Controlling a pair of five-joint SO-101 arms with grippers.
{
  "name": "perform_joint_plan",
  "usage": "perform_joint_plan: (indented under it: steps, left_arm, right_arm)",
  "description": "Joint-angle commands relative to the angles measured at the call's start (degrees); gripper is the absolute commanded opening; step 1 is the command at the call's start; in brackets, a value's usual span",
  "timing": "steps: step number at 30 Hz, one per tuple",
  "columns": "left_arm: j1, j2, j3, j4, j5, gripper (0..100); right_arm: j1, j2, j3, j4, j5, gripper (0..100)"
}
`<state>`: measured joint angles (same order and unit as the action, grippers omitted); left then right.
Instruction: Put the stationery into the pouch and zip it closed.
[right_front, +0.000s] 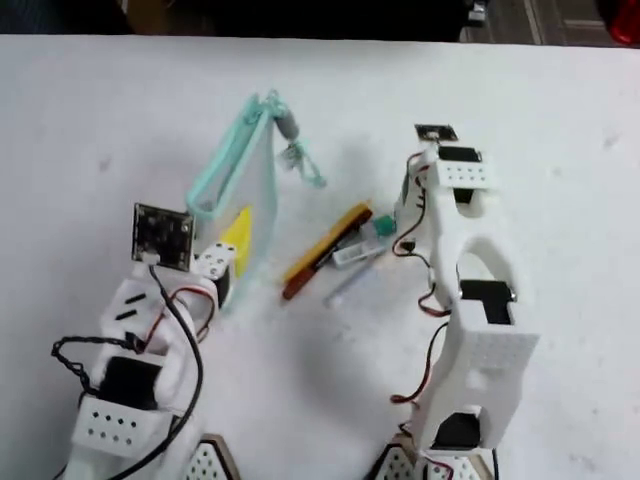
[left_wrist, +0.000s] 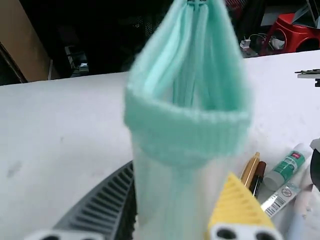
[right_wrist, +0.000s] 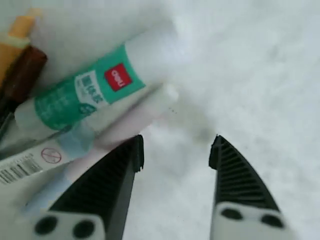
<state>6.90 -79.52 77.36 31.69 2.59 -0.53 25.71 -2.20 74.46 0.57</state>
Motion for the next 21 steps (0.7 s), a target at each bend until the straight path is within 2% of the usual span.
perform_joint_plan:
  steps: [1, 7, 16, 21]
  left_arm:
    - [-0.57, -1.27, -0.35, -1.32, 0.53, 19]
    - [-0.57, -1.27, -0.35, -1.32, 0.53, 19]
    - [-0.57, -1.36, -0.35, -1.32, 0.44, 19]
    - [-0.57, -1.36, -0.35, -1.32, 0.35, 19]
  right_arm:
    - [-1.63, -0.75, -0.62, -0.92, -3.69, 24.3]
    - [-4.18, -1.01, -0.70, 0.22, -4.31, 24.5]
    - [-4.35, -8.40, -0.35, -0.75, -6.68, 24.5]
    - [-4.88, -2.24, -0.62, -4.88, -9.23, 24.4]
